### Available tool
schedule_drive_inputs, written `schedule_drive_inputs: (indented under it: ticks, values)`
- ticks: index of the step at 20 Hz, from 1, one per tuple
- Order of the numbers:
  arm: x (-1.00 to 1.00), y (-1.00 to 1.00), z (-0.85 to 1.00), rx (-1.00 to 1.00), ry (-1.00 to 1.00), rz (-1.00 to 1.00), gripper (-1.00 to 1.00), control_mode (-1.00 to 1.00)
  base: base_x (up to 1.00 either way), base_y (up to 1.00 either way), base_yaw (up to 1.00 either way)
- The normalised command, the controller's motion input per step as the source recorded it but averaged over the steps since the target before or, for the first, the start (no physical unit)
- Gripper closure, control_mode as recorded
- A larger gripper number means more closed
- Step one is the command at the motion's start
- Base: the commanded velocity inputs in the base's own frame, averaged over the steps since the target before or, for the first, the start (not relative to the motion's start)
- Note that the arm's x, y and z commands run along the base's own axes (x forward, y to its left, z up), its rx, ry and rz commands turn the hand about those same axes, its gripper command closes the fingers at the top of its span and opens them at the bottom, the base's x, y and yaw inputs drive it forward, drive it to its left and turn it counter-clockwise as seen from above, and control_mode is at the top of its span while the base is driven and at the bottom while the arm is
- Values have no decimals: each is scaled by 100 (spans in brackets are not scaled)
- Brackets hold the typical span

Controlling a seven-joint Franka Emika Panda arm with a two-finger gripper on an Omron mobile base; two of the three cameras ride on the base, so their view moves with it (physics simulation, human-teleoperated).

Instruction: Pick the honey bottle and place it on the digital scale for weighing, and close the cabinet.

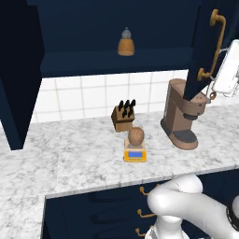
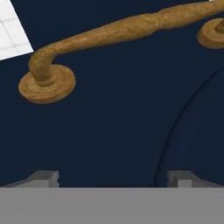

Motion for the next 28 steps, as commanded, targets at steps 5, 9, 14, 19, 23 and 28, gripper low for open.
schedule_drive_inputs:
  ticks: [5,9,14,19,23,28]
  values:
    - [100,100,-7,-6,4,-21,-100,-100,0,0,0]
    - [100,68,0,-7,0,-13,-100,-100,0,0,0]
    - [95,44,0,-6,0,-10,-100,-100,0,0,0]
    - [84,22,-1,-1,0,-2,-100,-100,0,0,0]
    - [74,13,0,0,0,-1,-100,-100,0,0,0]
    - [49,8,-12,0,-10,0,-100,-100,0,0,0]
